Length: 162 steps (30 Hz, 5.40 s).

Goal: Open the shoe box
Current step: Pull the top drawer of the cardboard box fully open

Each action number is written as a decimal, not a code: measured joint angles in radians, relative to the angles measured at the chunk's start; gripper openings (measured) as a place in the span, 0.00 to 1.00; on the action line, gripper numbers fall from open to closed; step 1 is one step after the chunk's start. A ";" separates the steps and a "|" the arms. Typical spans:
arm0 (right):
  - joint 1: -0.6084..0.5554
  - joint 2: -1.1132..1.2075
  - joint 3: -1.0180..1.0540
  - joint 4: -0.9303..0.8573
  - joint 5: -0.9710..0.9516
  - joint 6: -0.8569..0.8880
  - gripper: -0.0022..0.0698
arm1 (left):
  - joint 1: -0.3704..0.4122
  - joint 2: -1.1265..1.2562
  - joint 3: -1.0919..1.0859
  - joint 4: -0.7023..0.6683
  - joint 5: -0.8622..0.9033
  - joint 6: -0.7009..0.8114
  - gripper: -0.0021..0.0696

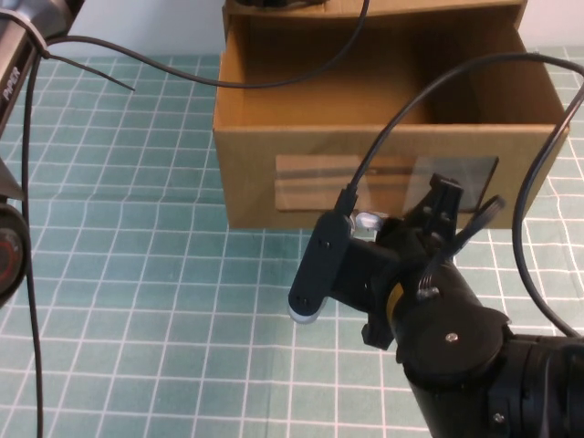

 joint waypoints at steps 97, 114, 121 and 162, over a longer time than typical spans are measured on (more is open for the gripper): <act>0.005 -1.219 0.357 0.315 0.261 0.037 0.01 | 0.003 -1.656 1.737 0.737 -0.538 -0.191 0.02; 0.005 -1.219 0.357 0.315 0.262 0.037 0.01 | 0.071 -2.230 2.365 0.683 -0.758 -0.191 0.02; 0.005 -1.219 0.357 0.315 0.263 0.037 0.01 | 0.094 -2.235 2.439 0.672 -0.753 -0.210 0.02; -0.533 -1.330 0.357 0.504 -0.005 0.040 0.01 | 0.094 -2.235 2.439 0.674 -0.751 -0.228 0.02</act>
